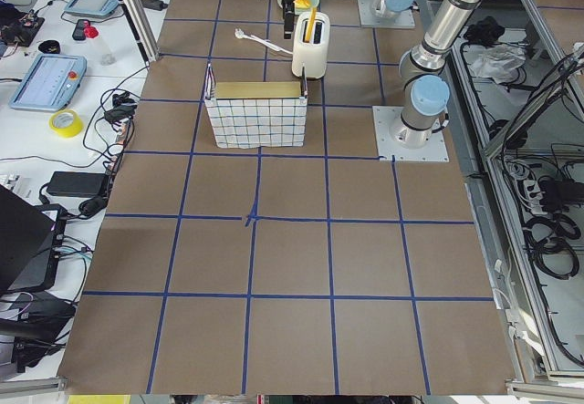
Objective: Press toaster with right arm
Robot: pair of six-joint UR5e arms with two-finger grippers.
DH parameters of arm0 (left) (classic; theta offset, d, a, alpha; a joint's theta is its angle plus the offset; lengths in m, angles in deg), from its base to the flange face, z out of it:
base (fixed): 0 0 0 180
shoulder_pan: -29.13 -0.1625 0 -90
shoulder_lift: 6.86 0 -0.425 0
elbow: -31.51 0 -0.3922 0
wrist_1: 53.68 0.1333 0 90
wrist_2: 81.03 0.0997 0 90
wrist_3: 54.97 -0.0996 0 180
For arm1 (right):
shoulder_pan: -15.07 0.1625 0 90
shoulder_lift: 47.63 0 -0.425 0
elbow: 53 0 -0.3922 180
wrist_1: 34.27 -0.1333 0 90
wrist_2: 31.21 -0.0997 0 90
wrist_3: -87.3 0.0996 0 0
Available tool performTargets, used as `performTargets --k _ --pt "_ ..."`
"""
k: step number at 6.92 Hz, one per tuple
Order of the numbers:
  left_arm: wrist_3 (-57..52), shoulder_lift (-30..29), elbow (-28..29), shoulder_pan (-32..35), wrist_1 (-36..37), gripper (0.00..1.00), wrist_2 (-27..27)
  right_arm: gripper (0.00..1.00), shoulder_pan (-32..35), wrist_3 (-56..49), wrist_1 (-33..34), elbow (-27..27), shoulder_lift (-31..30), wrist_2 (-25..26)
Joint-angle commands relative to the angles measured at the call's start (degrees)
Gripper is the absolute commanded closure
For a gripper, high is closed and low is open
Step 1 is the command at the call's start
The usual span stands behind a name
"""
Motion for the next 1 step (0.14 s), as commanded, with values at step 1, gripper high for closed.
performTargets --k 1 --pt "0.2 0.0 0.0 0.0 -0.1 0.0 0.0 0.0 0.1 -2.1 0.1 0.1 0.1 -0.2"
